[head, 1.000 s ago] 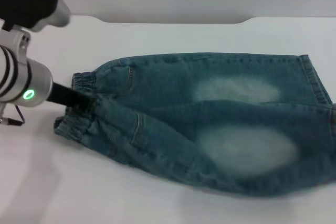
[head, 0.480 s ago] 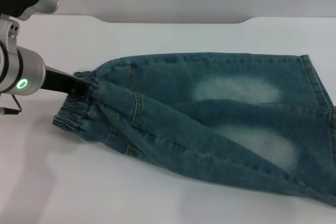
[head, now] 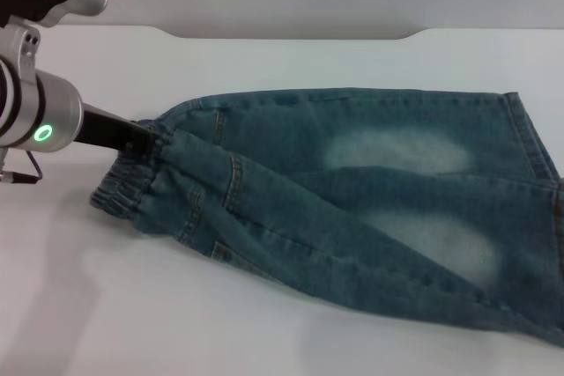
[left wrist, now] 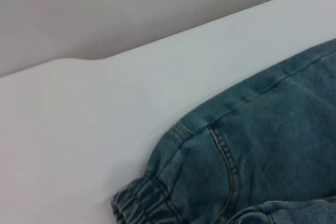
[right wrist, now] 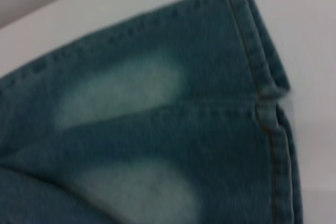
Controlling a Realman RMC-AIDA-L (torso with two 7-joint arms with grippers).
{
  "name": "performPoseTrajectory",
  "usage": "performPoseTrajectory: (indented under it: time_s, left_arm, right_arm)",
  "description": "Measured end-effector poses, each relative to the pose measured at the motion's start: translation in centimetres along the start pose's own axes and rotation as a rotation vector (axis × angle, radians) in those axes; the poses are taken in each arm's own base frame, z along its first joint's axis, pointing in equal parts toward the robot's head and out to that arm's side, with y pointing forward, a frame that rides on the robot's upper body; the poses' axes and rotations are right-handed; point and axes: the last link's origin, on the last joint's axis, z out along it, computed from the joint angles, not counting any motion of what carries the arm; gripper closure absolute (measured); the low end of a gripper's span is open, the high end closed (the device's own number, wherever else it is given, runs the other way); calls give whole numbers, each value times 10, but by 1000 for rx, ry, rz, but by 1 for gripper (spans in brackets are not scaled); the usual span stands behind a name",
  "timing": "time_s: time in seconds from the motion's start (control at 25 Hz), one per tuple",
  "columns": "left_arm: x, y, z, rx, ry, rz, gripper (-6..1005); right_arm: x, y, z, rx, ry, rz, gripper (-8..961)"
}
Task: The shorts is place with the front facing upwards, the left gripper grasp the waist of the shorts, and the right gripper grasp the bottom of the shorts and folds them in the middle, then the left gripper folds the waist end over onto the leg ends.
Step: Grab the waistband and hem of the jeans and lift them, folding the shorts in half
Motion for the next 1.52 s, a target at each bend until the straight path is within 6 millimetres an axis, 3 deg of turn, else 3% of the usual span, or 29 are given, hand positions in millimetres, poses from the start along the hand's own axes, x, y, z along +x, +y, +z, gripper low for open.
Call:
performPoseTrajectory:
  time_s: [0.32,0.92,1.08,1.52]
  left_arm:
    - [14,2,-2,1,6,30,914]
    - [17,2,-1,1,6,48,915]
    - [19,2,-1,0,8,53,915]
    - [23,5,0,-5,4,66,915]
  right_arm:
    - [13,-15,5,21,46,54,556]
    - [16,-22,-2,66,27,80,495]
    - [23,-27,2,52,45,117,447]
    - [34,-28,21,-17,99,168,446]
